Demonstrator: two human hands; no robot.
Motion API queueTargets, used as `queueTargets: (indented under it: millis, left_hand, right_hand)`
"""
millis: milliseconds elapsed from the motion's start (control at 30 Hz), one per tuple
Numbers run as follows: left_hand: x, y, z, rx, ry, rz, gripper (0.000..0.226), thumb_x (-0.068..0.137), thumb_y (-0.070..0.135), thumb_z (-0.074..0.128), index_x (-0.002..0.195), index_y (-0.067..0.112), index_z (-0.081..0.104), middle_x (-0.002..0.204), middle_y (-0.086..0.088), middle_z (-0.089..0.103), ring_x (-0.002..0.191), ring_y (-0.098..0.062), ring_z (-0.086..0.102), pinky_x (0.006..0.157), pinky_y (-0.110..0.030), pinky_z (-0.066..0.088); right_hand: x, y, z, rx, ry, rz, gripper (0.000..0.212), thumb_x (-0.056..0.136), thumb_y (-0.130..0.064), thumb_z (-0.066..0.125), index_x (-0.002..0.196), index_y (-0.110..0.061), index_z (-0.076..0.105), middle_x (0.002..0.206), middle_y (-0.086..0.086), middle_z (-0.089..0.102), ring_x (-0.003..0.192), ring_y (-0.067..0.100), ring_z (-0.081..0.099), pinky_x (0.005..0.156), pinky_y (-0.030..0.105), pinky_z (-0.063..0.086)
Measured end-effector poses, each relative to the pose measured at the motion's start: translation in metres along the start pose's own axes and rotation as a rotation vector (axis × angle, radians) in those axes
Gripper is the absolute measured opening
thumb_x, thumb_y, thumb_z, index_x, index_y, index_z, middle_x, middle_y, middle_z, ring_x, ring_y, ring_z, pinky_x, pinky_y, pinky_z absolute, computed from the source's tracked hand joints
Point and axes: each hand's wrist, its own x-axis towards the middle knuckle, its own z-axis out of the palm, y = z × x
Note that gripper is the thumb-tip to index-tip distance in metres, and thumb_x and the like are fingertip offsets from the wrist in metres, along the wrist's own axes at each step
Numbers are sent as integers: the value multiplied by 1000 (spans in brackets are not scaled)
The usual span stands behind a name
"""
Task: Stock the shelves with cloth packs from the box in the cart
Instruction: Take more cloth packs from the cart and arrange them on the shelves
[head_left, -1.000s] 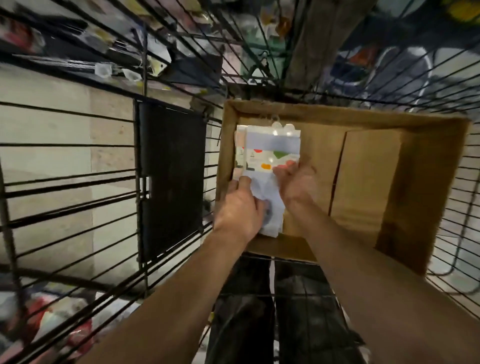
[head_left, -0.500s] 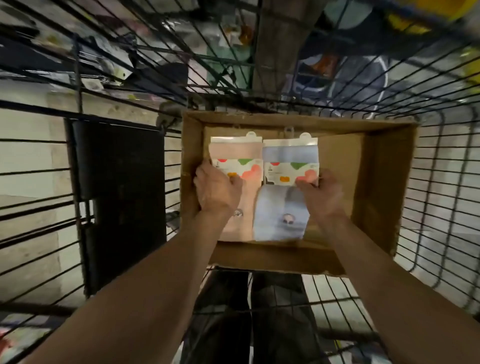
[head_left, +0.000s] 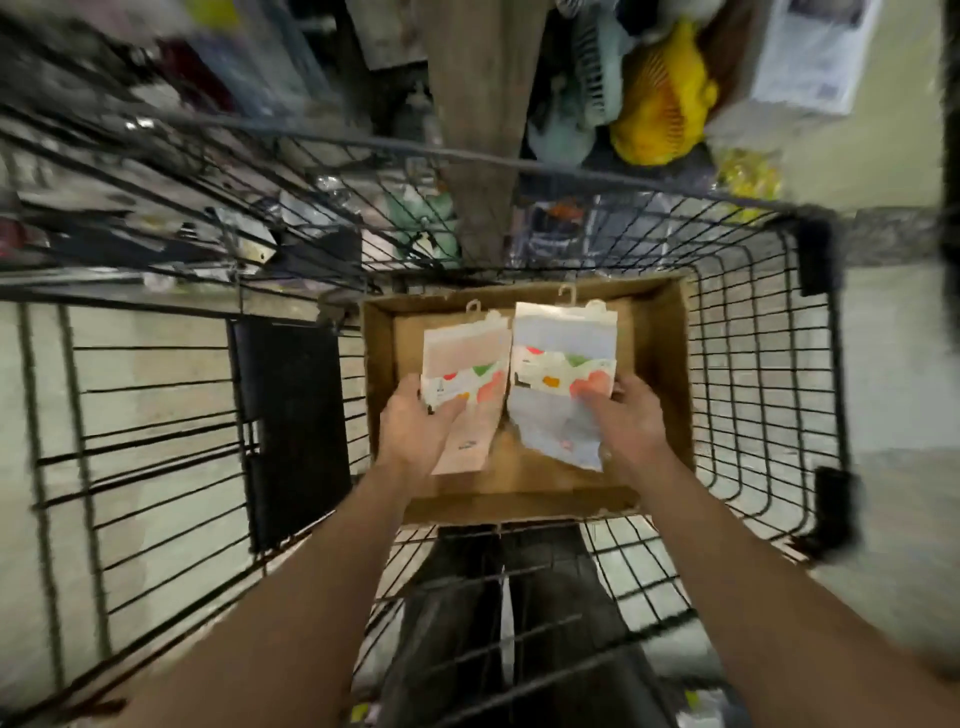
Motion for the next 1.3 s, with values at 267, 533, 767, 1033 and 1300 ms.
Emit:
queueTargets:
  millis: [267,533,767,1033,1300]
  left_hand:
    - [-124,118,-54,-54,3,304,28,88,17,80,104,28,61,105,5,74,101,-19,72,79,-30,60]
    - [-226,246,-42,-14,-70,680,21,94,26,76,113,23,68,103,12,72,96,-8,67,73,-13,47]
    - [-292,350,45,-69,-132,821,18,97,23,72,113,29,66,104,21,71,98,1,67,82,-25,55]
    - [-355,460,172,-137,-103,858,18,95,19,73,109,28,69,104,13,75,102,-9,71,82,-28,55]
    - [-389,583,231,-314,-98,876,26,90,31,75,115,26,73,113,5,79,108,-18,74,99,-49,57]
  right_hand:
    - [-119,-95,-80,175,88,-257,29,91,-33,74,115,-17,70,109,4,77,100,28,74,83,52,62]
    - [-210,-173,-211,359,287,-452,20,88,-28,77,104,-17,71,103,6,77,97,30,74,82,54,61]
    - [-230,-204,-358,460,294,-601,20,93,-21,72,112,-18,67,106,-2,76,95,17,74,81,37,62]
    - [-211,-223,-560,478,320,-722,13,93,-18,70,103,-25,68,105,-4,75,90,9,72,70,25,59]
    - [-181,-307,-702,414,332,-851,14,93,-22,69,105,-28,65,108,-7,72,97,10,69,76,29,55]
